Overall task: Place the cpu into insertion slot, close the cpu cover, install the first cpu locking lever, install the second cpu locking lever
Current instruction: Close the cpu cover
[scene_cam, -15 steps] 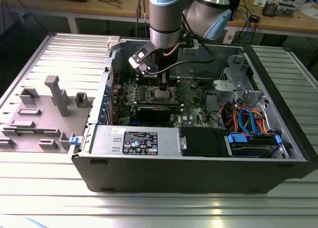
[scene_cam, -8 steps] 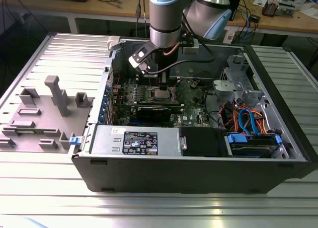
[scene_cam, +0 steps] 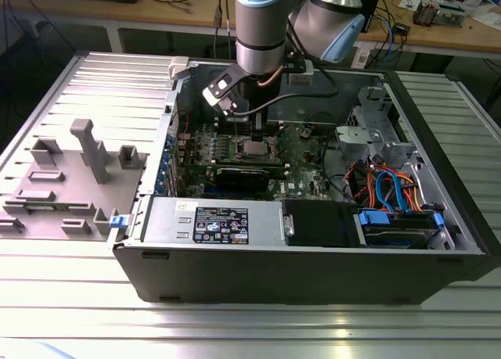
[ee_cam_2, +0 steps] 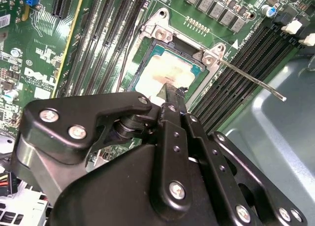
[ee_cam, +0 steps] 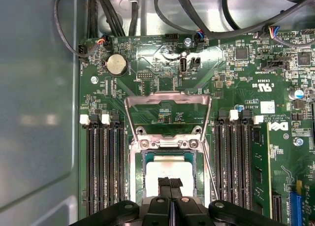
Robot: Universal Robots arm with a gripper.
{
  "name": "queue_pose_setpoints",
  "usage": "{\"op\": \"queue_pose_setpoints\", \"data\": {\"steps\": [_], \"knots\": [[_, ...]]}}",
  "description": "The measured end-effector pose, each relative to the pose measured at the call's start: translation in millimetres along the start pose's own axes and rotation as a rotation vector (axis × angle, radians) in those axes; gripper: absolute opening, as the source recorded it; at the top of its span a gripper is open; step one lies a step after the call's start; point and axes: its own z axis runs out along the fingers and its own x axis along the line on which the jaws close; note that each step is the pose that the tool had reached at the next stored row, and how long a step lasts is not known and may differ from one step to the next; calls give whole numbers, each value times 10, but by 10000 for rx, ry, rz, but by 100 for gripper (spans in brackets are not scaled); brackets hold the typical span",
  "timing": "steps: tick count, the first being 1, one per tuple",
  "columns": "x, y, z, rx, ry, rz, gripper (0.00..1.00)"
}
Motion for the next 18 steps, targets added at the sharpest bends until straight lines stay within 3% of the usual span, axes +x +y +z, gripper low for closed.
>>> {"op": "queue_pose_setpoints", "data": {"steps": [6,9,10,11,14,18], "knots": [[3,8,-27,-2,-6,1,11],[5,22,-25,11,-73,6,11],[5,36,-25,54,-79,14,11],[6,59,-23,154,-89,27,11],[6,86,-21,286,-103,77,11],[7,89,-20,292,-131,81,11]]}}
